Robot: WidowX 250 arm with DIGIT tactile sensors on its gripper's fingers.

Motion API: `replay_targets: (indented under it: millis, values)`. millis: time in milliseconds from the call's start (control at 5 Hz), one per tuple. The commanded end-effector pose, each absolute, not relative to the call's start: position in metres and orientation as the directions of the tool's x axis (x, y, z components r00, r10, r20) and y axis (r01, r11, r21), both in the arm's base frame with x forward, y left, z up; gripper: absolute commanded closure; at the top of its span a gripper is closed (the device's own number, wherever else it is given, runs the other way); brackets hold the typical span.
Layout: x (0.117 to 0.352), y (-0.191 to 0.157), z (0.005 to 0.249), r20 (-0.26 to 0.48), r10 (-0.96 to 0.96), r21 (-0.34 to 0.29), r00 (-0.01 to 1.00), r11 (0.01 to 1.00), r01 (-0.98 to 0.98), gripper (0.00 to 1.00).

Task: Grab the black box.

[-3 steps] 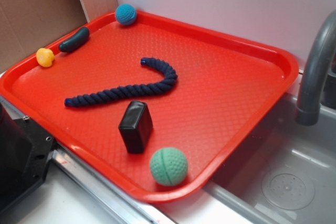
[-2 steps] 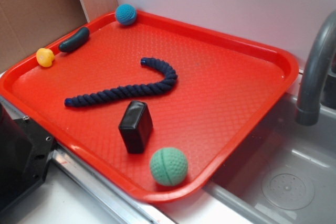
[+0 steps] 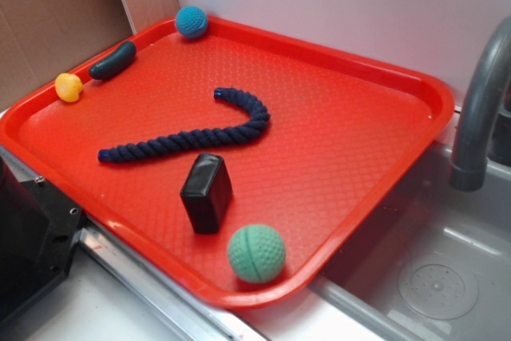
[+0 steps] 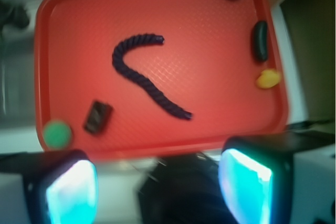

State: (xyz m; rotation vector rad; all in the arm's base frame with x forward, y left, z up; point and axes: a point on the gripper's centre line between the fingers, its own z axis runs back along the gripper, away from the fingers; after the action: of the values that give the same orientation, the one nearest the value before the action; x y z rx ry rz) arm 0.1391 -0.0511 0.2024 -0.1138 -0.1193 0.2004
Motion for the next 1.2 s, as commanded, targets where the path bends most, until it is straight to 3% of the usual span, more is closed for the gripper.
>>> replay_targets:
  millis: [0,400,800,1000]
  values:
    - [0.165,-0.086,0.190,0.128,0.412,-0.153,0.902,0.907,-0.392,0.00]
    - [0.165,-0.086,0.190,0.128,0.412,-0.153,0.902,0.907,-0.392,0.00]
    - [0.178,-0.112,0.093,-0.003,0.423,-0.166,0.906,0.893,-0.418,0.00]
    - [0.173,-0.120,0.065,-0.084,0.412,-0.148,0.907,0.895,-0.420,0.00]
